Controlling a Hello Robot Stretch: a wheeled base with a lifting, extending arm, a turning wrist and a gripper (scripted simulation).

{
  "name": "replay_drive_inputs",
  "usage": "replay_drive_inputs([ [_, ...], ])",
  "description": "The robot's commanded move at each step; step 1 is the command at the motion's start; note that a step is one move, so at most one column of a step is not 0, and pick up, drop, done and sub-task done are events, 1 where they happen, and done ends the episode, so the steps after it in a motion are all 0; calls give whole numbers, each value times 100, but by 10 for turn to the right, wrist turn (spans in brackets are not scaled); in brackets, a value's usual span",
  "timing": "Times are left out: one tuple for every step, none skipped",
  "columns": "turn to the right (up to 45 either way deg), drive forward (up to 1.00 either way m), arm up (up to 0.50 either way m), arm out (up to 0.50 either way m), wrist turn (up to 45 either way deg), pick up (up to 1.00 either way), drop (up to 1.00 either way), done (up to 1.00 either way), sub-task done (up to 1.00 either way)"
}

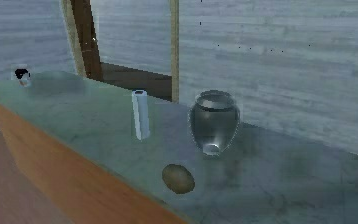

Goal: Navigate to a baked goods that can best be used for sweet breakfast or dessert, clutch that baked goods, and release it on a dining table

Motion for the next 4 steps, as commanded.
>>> replay_drive_inputs([
  [0, 0, 0, 0, 0, 100, 0, 0, 0],
  [0, 0, 10, 0, 0, 0, 0, 0, 0],
  [0, 0, 4, 0, 0, 0, 0, 0, 0],
  [0, 0, 0, 0, -450, 0, 0, 0, 0],
])
